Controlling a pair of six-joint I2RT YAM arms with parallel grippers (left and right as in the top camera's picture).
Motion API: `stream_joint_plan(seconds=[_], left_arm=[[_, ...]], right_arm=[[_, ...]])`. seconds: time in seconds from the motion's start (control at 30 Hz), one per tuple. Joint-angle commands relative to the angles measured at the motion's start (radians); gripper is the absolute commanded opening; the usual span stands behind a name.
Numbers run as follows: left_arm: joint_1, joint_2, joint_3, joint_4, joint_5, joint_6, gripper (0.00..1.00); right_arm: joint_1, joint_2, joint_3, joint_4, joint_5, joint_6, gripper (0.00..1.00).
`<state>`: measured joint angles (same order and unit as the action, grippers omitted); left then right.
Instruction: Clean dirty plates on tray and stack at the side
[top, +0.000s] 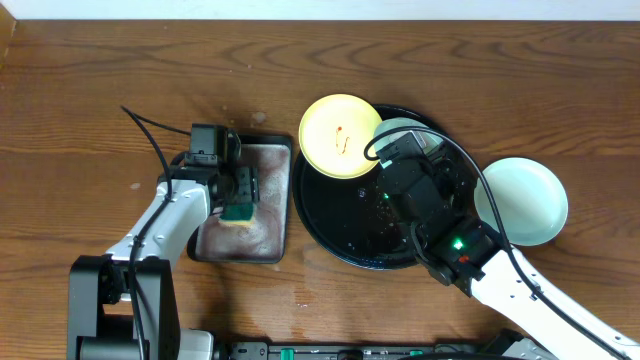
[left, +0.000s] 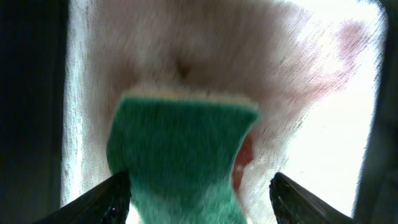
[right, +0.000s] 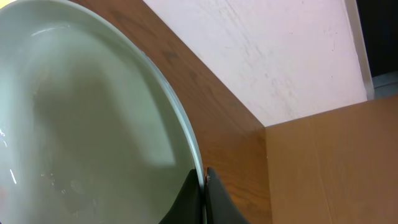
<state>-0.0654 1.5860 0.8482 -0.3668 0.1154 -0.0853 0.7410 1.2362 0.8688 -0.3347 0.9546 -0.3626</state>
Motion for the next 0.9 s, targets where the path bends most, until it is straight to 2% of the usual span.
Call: stream_joint_plan(seconds=[0.0,0.13,0.33,0.43,0.53,0.57,0.87], left_arm=[[0.003,-0.006,0.020,0.029,-0.042,-0.006,0.73],[0.003,0.018,0.020,0.040,-0.100,-0.024,0.73],[0.003,0.072,0.020,0.048,-0.101,-0.033,0.72],[0.003,0.079,0.020,0.064,-0.100,-0.051,0.57],[0.003,0.079,0.020,0.078,-0.098,-0.051,0.13],[0.002,0.079,0.020,0.078,-0.098,-0.051,0.08],[0.002,0.069,0.020,0.078,-0.098,-0.050,0.07]], right_arm=[[0.009,-0.017,0.021,0.005,0.025,-0.005,0.01],[0.009,-0.017,0.021,0.005,0.025,-0.005,0.01],[0.009,-0.017,0.021,0.005,0.025,-0.005,0.01],[0.009,-0.017,0.021,0.005,0.026,-0.005,0.01],[0.009,-0.017,0.021,0.005,0.026,-0.005,0.01],[0.009,-0.017,0.021,0.005,0.026,-0.005,0.01],[0.009,-0.017,0.021,0.005,0.026,-0.005,0.01]])
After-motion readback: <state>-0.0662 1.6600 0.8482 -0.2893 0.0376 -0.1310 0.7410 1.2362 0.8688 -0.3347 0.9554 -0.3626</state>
